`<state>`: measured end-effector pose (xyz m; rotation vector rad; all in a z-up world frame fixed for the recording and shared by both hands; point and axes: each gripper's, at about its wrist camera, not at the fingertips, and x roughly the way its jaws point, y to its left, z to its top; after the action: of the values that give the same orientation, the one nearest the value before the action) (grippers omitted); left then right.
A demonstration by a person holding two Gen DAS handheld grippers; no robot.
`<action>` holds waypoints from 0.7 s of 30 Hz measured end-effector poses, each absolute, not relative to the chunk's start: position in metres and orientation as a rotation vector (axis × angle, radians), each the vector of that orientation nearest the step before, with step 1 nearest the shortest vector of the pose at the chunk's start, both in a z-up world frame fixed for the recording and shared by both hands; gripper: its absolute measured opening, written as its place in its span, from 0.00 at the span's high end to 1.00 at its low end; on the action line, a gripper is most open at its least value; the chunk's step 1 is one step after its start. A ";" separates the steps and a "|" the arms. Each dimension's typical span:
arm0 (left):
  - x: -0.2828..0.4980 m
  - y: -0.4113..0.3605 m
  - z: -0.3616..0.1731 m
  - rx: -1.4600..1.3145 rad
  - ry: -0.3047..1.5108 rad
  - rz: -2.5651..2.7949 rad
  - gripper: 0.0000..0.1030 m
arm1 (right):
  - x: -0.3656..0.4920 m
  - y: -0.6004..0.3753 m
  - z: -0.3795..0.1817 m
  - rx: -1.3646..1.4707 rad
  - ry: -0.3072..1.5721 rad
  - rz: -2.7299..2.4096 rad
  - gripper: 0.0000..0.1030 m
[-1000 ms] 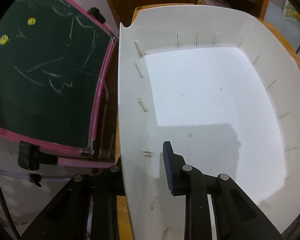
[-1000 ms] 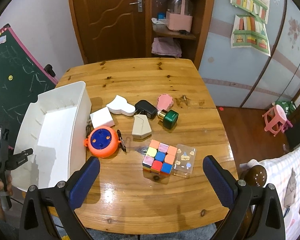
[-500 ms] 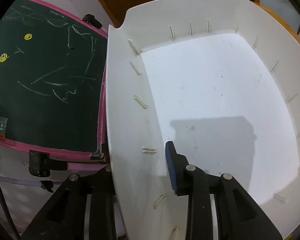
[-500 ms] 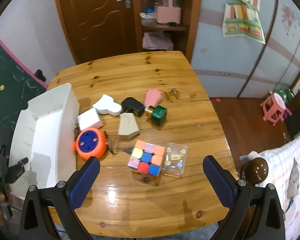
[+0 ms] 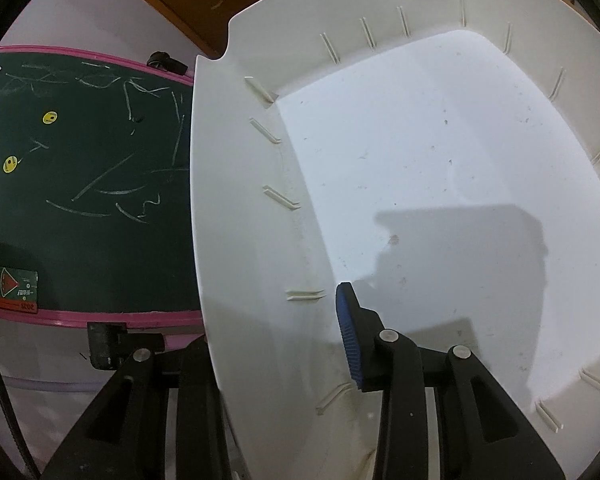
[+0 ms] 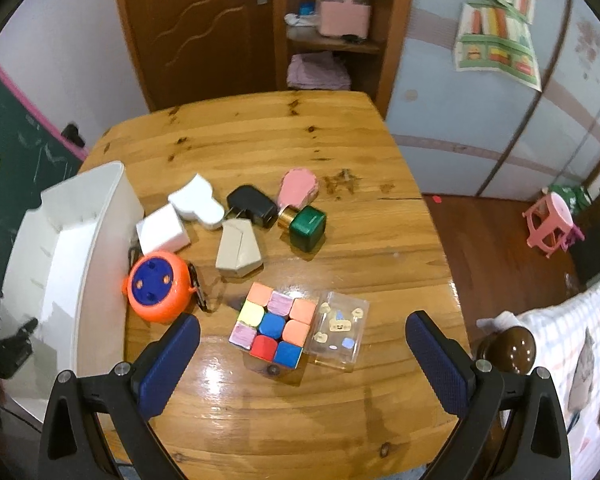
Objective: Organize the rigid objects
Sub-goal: 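Grasp the Rubik's cube with the right gripper while the left gripper holds the bin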
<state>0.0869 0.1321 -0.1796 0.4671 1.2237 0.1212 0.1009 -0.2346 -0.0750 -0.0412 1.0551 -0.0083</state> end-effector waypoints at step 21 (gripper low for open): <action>0.091 0.133 -0.177 0.445 1.218 0.135 0.63 | 0.129 -0.205 -0.156 -0.099 1.243 0.066 0.30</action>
<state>0.0911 0.1333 -0.1774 0.4455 1.2181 0.1347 0.1287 -0.2047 -0.1562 -0.0986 1.2434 0.0659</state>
